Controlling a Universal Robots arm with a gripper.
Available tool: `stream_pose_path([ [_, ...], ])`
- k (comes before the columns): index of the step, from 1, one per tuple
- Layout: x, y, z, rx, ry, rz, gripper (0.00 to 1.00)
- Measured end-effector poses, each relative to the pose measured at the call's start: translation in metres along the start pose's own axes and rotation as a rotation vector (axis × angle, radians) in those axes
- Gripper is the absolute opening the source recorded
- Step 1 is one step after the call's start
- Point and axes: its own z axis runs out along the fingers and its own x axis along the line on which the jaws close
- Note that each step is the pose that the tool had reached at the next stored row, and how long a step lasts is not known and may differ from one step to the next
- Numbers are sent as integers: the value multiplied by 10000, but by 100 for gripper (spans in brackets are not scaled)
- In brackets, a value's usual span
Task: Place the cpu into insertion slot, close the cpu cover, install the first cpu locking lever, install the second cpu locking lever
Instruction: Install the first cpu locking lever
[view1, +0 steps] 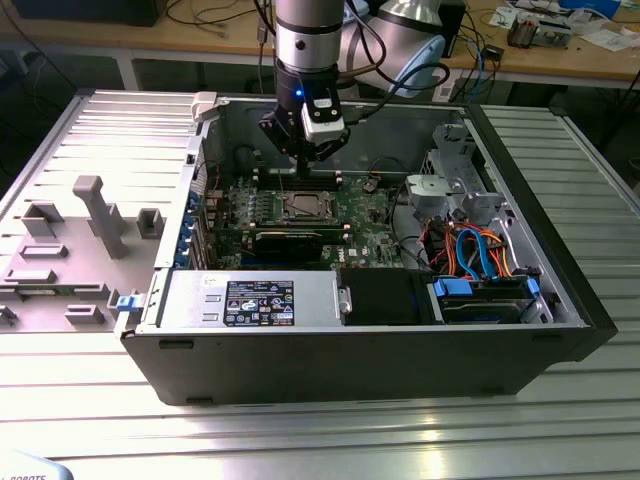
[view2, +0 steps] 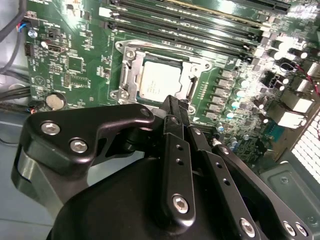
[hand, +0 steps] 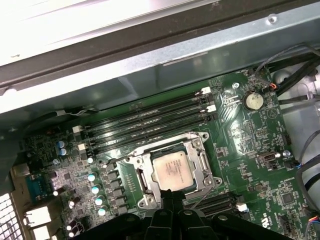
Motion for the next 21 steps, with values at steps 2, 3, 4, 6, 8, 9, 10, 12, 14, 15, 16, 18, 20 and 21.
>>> stream_pose_path([
  [2, 54, -16, -1, 1, 0, -2, 11],
  [3, 87, -26, 0, -1, 1, -2, 11],
  [4, 111, -34, 0, -10, 3, -10, 11],
  [6, 130, -39, 10, -60, 16, -165, 11],
  [8, 131, -39, 19, -66, 18, -616, 11],
  [9, 131, -39, 22, -67, 17, -791, 11],
  [10, 131, -40, 26, -69, 17, -1076, 11],
  [12, 144, -43, 30, -72, 16, -1183, 11],
  [14, 166, -50, 32, -73, 16, -1204, 11],
  [15, 177, -53, 32, -72, 17, -1209, 11],
  [16, 191, -58, 33, -72, 17, -1213, 11],
  [18, 222, -67, 33, -75, 17, -1215, 11],
  [20, 255, -77, 33, -75, 17, -1215, 11],
  [21, 271, -82, 33, -74, 17, -1218, 11],
])
